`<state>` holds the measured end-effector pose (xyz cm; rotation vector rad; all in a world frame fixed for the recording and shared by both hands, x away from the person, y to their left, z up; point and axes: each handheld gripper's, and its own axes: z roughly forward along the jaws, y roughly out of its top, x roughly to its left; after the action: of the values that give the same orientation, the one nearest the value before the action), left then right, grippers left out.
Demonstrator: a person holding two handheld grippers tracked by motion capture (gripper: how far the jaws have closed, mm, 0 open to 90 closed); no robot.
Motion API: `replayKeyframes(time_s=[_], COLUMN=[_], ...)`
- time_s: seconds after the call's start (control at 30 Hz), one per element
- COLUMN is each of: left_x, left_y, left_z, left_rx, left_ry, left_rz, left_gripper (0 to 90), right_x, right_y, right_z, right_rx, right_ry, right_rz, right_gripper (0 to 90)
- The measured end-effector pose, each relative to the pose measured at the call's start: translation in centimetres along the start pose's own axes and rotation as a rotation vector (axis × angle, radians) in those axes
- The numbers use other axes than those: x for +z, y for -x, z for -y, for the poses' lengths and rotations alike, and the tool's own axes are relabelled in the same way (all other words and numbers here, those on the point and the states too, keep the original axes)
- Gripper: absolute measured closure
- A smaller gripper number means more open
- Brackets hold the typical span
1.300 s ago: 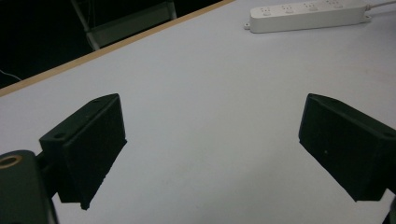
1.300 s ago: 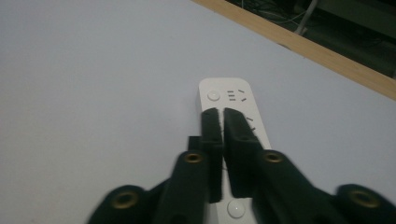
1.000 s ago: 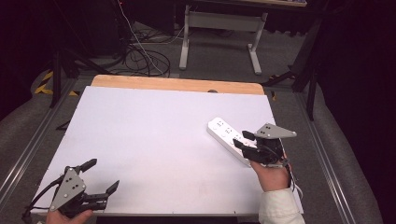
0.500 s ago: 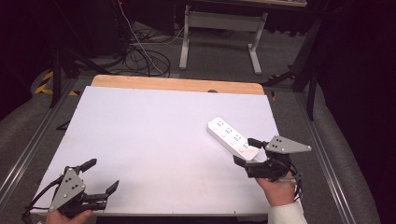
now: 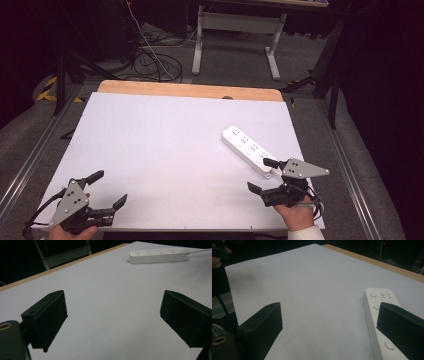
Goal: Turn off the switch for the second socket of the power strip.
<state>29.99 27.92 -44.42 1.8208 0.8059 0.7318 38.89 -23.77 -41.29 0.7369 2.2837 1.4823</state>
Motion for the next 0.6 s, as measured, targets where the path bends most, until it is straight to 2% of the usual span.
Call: replayKeyframes(time_s=[0.1, 0.17, 0.27, 0.47, 0.6], left_x=[0.0, 0.0, -0.1, -0.1, -0.1], left_y=[0.0, 0.0, 0.0, 0.0, 0.1], left_z=[0.0, 0.0, -0.1, -0.1, 0.0], left_rx=[-0.003, -0.020, -0.023, -0.013, -0.002], left_ry=[0.000, 0.001, 0.007, 0.004, 0.006], left_rz=[0.006, 0.019, 0.033, 0.020, 0.020], left_gripper=[7.8, 7.8, 7.8, 7.8, 7.8], right_x=[0.3, 0.5, 0.7, 1.1, 1.3], right_y=[-0.1, -0.1, 0.0, 0.6, 0.5], right_z=[0.7, 1.2, 1.9, 3.6, 4.5], right_rx=[-0.009, 0.002, 0.021, 0.047, 0.049], right_ry=[-0.006, -0.014, -0.011, -0.012, -0.017], right_rz=[-0.014, -0.016, -0.025, -0.037, -0.028], right_gripper=[5.3, 4.1, 3.3, 2.9, 2.1])
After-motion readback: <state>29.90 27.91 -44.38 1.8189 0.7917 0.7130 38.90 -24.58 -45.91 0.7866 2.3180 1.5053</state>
